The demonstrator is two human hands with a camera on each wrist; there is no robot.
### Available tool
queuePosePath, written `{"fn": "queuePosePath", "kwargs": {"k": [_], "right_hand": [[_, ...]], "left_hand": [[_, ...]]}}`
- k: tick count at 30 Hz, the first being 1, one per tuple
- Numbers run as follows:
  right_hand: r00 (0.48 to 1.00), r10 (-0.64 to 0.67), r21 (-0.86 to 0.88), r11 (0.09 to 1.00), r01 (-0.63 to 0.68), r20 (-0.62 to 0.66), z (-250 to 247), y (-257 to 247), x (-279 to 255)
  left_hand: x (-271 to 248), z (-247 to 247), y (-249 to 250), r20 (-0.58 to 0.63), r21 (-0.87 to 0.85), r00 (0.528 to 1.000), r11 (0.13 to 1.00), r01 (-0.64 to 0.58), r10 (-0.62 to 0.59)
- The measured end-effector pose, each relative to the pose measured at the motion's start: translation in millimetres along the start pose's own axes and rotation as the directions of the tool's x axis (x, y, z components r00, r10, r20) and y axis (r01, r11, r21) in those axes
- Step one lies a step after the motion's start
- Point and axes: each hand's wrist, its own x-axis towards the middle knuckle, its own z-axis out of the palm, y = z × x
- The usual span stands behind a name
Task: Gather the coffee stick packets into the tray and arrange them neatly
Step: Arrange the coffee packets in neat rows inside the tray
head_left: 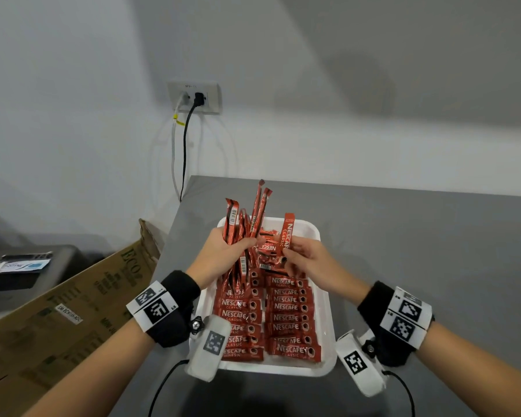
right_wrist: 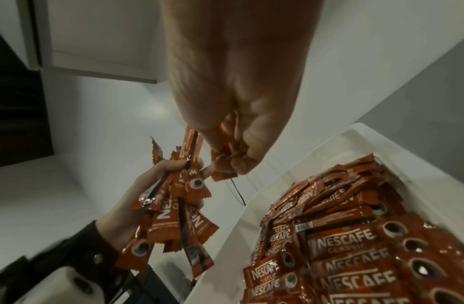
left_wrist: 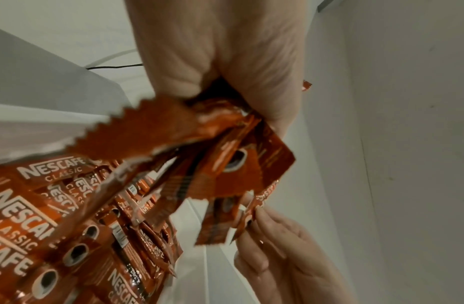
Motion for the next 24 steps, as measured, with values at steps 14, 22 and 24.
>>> {"fn": "queuePosePath", "kwargs": {"k": [14,22,24], "right_hand": [[0.979,0.092,-0.371,0.928,-0.018,0.183,-12.0,-4.9,-13.0],[0.832,0.341,-0.687,0.723,0.065,0.437,14.4,-4.1,-25.1],[0.793,0.382,-0.746,0.652,0.132,0.474,23.8,-2.5,-26.6]], "left_hand": [[-13.5,-5.1,-1.8,0.07,0.023,0.998,1.0,0.001,-0.002],[-20.1,-3.7,-7.6,0.036,0.068,0.999,0.998,-0.019,0.016],[-22.8,-2.7,-8.8,0.04,0.071,0.999,0.997,-0.013,0.01]]}}
